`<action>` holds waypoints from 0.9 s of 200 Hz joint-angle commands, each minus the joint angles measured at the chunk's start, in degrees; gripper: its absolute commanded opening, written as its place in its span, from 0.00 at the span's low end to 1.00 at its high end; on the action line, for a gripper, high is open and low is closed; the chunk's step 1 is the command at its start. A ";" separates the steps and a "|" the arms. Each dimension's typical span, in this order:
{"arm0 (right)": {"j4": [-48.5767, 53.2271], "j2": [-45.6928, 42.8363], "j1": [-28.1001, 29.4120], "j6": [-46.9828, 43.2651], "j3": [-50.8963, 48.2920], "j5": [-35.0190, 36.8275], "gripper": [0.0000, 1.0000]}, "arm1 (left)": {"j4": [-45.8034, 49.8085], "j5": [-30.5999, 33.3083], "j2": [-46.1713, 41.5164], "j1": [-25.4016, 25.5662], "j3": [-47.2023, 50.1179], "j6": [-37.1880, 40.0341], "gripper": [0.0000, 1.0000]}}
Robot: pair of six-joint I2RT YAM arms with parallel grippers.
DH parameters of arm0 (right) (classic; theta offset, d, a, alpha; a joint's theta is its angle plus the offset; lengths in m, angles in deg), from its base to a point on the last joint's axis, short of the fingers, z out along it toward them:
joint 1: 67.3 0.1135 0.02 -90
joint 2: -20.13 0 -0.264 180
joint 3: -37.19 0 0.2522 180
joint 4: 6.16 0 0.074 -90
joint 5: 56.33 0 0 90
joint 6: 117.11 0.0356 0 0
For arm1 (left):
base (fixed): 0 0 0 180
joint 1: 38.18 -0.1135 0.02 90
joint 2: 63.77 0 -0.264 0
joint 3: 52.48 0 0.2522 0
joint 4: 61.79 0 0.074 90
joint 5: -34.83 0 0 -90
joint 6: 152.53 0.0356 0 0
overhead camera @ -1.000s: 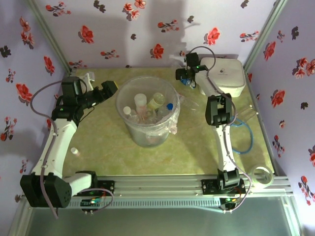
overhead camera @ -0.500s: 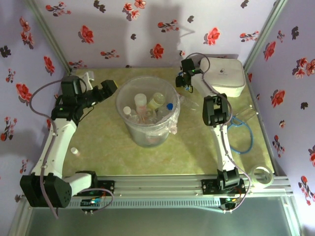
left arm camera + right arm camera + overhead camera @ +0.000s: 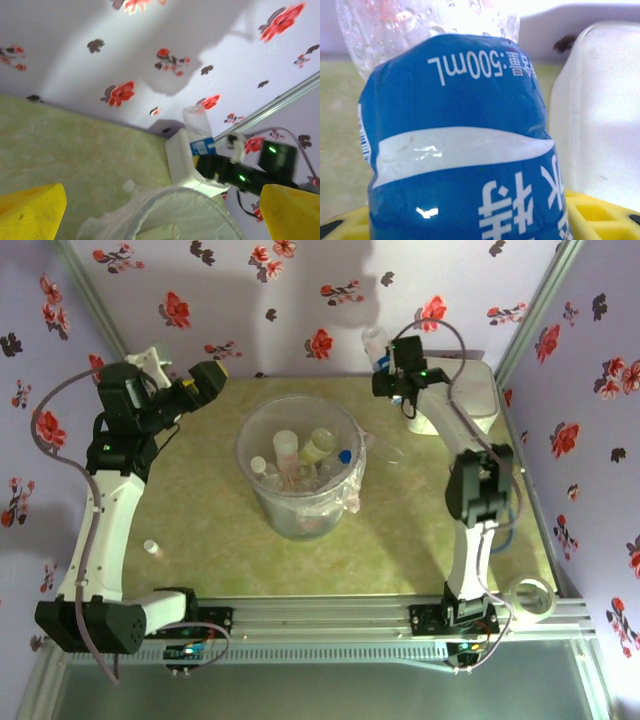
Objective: Put the plastic bottles in the bin
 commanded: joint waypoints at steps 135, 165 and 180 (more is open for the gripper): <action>-7.11 -27.71 19.27 8.14 -14.88 -13.90 0.45 | -19.54 -4.07 19.58 18.39 -17.22 -6.55 1.00; -8.05 -28.19 21.73 8.05 -16.47 -15.07 0.45 | -21.71 -4.07 22.72 19.13 -17.76 -9.72 1.00; -7.88 -27.53 22.88 7.71 -16.59 -15.15 0.45 | -22.37 -4.19 23.91 19.70 -18.22 -10.54 1.00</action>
